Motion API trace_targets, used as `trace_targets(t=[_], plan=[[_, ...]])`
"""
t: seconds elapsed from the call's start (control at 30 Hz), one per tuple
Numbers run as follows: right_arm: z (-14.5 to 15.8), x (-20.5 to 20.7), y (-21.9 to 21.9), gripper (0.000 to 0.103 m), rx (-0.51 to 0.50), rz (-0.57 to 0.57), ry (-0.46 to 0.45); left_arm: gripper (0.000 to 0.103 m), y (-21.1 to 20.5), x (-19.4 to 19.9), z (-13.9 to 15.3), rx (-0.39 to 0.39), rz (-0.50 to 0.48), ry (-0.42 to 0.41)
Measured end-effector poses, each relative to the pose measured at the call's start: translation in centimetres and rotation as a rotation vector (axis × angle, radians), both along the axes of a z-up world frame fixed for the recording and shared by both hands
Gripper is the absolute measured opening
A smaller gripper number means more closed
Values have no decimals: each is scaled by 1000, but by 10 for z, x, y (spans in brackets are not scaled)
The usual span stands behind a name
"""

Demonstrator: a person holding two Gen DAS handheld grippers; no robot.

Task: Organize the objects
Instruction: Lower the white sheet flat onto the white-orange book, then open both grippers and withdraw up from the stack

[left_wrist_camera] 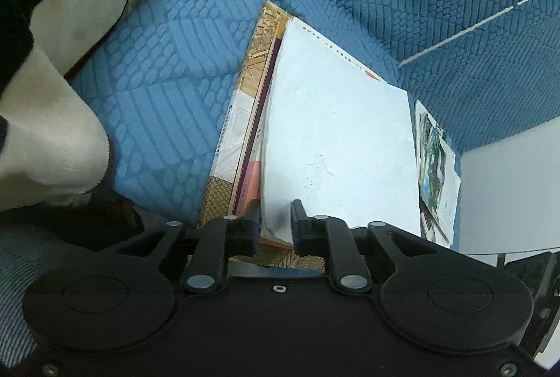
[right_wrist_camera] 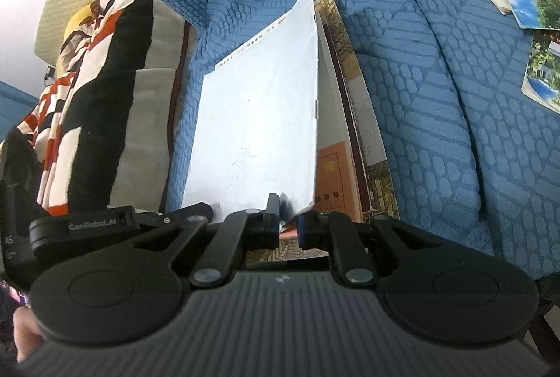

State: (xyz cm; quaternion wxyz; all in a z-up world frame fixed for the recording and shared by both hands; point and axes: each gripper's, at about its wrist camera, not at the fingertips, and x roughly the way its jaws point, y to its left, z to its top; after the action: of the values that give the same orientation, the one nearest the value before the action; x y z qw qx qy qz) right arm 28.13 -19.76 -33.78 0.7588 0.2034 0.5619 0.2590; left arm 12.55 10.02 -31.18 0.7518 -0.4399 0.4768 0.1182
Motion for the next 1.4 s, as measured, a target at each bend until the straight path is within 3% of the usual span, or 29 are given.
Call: trace_targets(t=[0.13,0.23,0.3,0.37,0.4,0.67,0.97,1.2,1.4], plan=[[6,-2,-1,25,-26,14,-9,33,-2,-2,14,27,-18,-27],[14,-5,-2,28,-36,36,-21,36,-4,-4,27,63,-32,-33],[19,-7,-3,44,-40,52,-25,40,-5,-6,35,70,-34,-41],[27,-10,-3,80,-54,69,-49,45,-8,-7,45,81,-42,-54],[31,-12,-4,83,-54,74,-63,46,-9,-7,51,96,-46,-58],[86,-28,-19,81,-68,95,-235,59,-35,-12,106,201,-97,-136],[162,-54,-52,81,-77,52,-443,74,-88,-20,182,334,-177,-286],[193,-81,-90,81,-77,-9,-534,85,-138,-24,211,388,-243,-367],[206,-107,-120,81,-104,-58,-588,92,-175,-27,217,417,-277,-397]])
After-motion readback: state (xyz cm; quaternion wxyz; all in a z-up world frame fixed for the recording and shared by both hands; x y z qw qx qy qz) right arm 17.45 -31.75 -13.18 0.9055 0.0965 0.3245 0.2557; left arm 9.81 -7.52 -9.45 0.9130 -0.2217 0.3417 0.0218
